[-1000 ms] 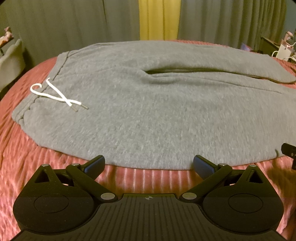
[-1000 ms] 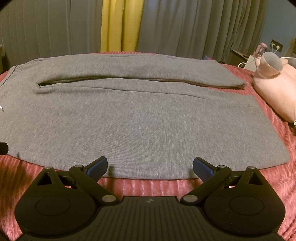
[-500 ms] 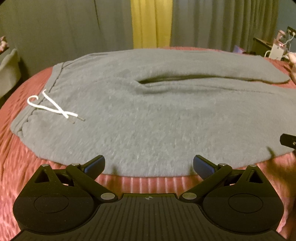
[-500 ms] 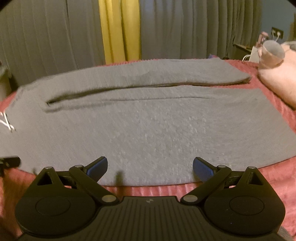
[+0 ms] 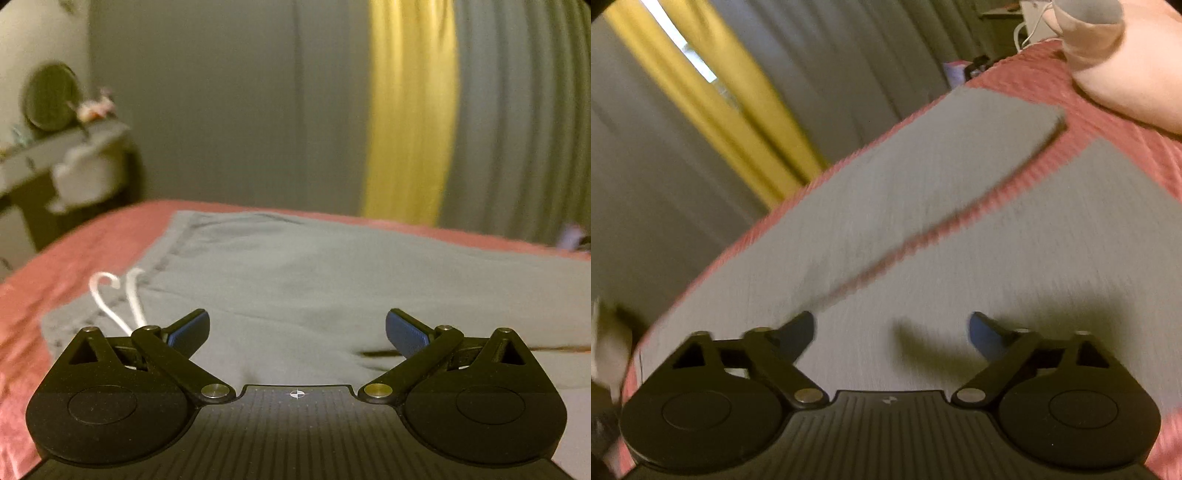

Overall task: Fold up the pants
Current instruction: 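Grasp a pant leg with the right tool while the left tool grasps the waistband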

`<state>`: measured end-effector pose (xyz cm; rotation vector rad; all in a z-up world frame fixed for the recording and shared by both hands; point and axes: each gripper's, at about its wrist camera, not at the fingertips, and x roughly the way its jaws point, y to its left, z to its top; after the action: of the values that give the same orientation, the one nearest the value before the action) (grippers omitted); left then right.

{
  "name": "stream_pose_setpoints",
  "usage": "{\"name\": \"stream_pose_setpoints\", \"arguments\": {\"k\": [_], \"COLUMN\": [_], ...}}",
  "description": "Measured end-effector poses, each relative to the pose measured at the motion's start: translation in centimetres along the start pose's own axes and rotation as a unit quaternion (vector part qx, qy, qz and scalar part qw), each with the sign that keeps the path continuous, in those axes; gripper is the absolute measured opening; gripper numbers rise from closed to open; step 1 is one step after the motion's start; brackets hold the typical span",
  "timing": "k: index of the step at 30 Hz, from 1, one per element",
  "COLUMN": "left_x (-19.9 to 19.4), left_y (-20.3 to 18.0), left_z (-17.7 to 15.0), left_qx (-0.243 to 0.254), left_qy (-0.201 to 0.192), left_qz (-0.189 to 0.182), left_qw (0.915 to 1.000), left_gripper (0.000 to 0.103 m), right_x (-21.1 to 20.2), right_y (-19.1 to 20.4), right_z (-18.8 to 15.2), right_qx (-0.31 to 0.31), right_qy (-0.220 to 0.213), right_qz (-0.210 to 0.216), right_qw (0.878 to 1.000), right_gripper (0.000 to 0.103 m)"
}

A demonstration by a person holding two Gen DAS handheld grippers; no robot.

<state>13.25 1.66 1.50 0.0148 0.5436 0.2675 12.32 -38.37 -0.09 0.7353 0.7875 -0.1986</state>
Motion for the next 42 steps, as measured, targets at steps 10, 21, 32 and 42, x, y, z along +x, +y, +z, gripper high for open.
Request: {"name": "stream_pose_setpoints", "arguments": {"k": [10,21,32,42], "left_x": [6.1,9.2,9.0,7.7], "left_y": [3.4,4.0,4.4,7.7], "left_z": [-2.6,-3.7,-3.7,-3.1], "left_qx": [-0.063,-0.119,-0.132,-0.234], "left_qy": [0.004,0.053,0.064,0.038], "left_qz": [0.009,-0.034,-0.049,-0.112], "left_qw": [0.9980,0.9909,0.9881,0.9650], "left_gripper": [0.103,0.103,0.103,0.103], "right_x": [17.3,26.2,24.4,2.9], "right_y": [8.4,10.5,9.9,-0.2], "right_z": [11.2,15.1,14.5,-0.6], "right_qx": [-0.021,0.049,-0.009,-0.007], "right_qy": [0.004,0.007,-0.007,-0.066], "right_qz": [-0.109,-0.214,-0.199,-0.092], "right_qw": [0.994,0.976,0.980,0.994], "right_gripper": [0.033,0.084,0.007,0.007]}}
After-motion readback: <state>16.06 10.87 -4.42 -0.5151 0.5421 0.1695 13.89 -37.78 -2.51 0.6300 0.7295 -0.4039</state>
